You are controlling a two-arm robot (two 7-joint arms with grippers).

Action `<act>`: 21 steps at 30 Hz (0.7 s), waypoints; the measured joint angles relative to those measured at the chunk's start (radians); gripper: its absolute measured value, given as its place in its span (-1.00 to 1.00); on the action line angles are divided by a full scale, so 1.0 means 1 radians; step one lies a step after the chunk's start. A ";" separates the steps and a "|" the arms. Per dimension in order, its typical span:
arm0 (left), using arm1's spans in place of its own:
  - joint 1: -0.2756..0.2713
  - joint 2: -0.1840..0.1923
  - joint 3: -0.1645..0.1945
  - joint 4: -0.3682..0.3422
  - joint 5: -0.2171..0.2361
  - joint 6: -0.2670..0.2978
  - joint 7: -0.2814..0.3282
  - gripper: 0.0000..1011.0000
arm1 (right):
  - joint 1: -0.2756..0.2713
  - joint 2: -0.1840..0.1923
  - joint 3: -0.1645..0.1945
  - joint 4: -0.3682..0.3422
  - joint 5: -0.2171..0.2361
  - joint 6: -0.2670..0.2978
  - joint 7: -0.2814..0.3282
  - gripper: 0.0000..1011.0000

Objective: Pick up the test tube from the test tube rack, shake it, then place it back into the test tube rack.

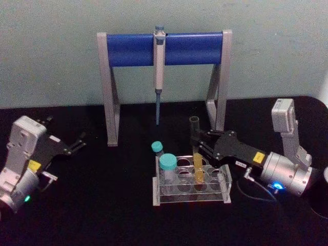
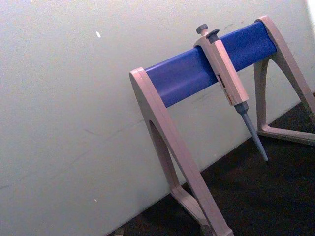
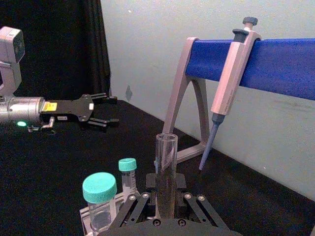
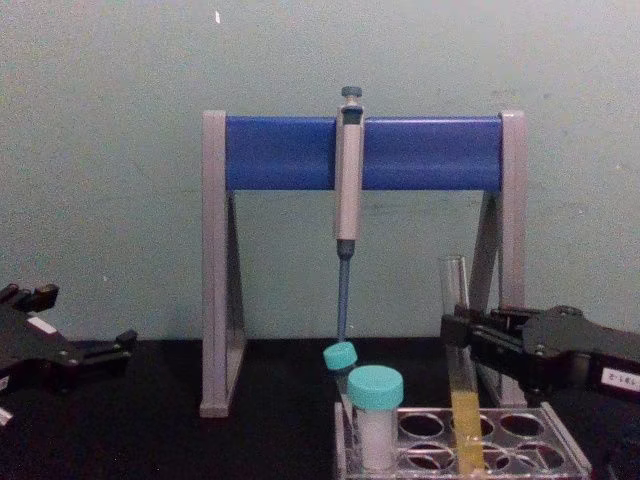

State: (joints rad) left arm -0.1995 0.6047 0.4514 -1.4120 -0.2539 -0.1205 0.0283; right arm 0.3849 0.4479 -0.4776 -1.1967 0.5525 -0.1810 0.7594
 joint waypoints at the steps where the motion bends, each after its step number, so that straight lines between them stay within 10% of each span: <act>1: 0.000 0.000 0.000 0.000 0.000 0.000 0.000 0.98 | 0.000 0.000 0.000 0.000 0.000 0.000 0.000 -0.55; 9: 0.000 0.000 0.000 0.000 0.000 0.000 0.000 0.98 | 0.000 0.000 0.001 0.001 0.001 0.000 0.000 -0.49; 21: 0.000 0.000 0.000 0.000 0.000 0.000 0.000 0.98 | -0.001 0.000 0.002 0.001 0.002 0.000 0.001 0.24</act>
State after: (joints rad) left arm -0.1995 0.6047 0.4514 -1.4120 -0.2539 -0.1205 0.0283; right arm 0.3840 0.4475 -0.4760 -1.1961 0.5541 -0.1812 0.7602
